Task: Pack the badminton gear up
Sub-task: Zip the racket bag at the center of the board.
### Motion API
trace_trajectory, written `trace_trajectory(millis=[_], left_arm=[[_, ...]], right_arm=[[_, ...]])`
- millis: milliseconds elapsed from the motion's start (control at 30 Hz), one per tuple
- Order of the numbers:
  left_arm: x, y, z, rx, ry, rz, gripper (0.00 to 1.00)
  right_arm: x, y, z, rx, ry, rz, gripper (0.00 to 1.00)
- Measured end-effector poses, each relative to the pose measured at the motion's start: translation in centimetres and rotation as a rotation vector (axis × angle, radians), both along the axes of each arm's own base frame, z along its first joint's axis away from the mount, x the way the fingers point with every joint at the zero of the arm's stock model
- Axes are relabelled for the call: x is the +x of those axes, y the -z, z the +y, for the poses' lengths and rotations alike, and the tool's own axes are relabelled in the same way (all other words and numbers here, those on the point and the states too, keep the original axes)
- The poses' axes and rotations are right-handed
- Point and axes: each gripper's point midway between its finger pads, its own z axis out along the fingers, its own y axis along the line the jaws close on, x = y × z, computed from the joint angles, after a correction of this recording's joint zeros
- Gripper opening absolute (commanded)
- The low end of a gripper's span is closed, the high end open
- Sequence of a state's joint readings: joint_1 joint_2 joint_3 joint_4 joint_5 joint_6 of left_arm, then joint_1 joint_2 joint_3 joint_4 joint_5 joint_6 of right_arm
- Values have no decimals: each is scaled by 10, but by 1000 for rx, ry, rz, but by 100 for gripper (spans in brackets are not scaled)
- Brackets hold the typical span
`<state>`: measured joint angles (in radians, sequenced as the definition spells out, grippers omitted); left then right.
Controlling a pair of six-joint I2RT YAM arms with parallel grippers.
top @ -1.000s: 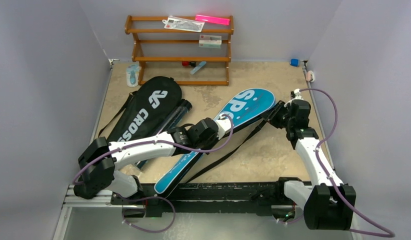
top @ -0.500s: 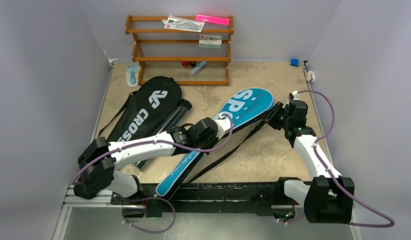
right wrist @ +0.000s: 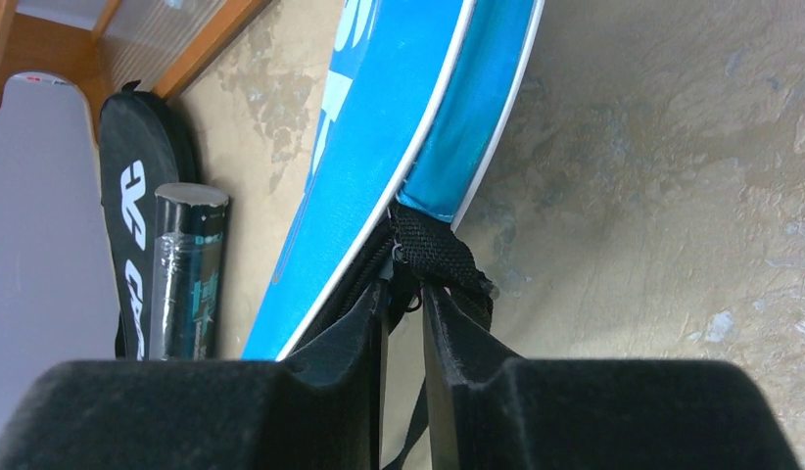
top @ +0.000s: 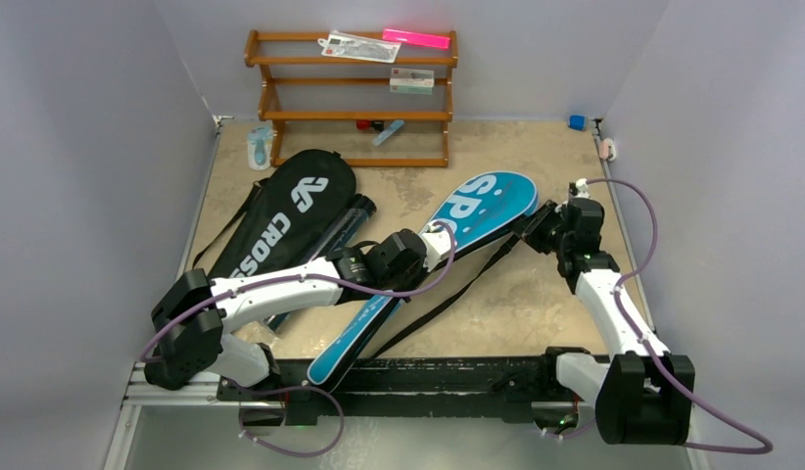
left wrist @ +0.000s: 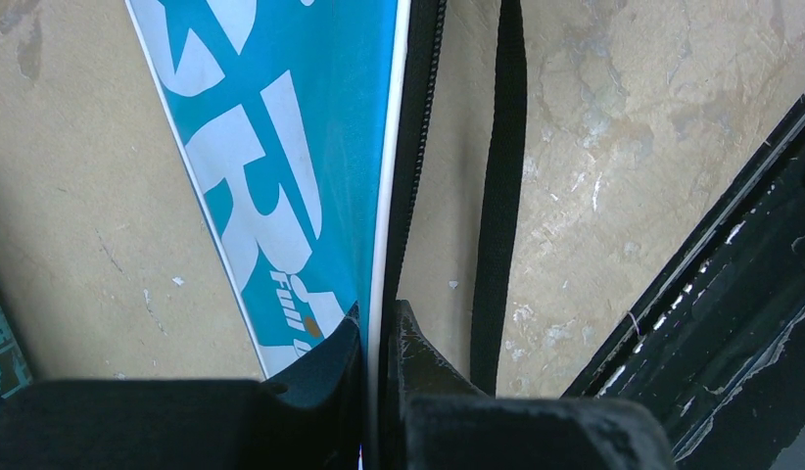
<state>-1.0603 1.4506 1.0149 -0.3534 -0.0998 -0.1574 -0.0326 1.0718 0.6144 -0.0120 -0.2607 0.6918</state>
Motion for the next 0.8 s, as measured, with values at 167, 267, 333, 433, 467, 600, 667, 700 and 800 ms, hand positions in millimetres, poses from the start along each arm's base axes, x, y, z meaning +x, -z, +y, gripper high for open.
trace_trajectory(millis=[167, 267, 333, 433, 467, 600, 667, 700, 800], left_arm=[[0, 0, 0, 0, 0, 0, 0], [0, 0, 0, -1, 1, 0, 0], [0, 0, 0, -1, 1, 0, 0], [0, 0, -1, -2, 3, 2, 0], [0, 0, -1, -3, 3, 2, 0], [-1, 2, -3, 2, 8, 10, 0], [-1, 4, -4, 5, 10, 14, 0], [0, 6, -5, 6, 11, 16, 0], [0, 10, -7, 9, 13, 21, 0]], right_arm=[[-1, -5, 0, -11, -10, -20, 17], [-3, -11, 0, -24, -19, -42, 17], [-6, -15, 0, -28, -26, -57, 17], [-10, -21, 1, -29, -36, -71, 17], [-11, -22, 1, -30, -39, -73, 17], [-15, -21, 4, -15, -55, -64, 16], [-19, -18, 9, 6, -76, -55, 16], [-22, -15, 13, 22, -95, -45, 16], [-35, -2, 22, 67, -131, -9, 16]])
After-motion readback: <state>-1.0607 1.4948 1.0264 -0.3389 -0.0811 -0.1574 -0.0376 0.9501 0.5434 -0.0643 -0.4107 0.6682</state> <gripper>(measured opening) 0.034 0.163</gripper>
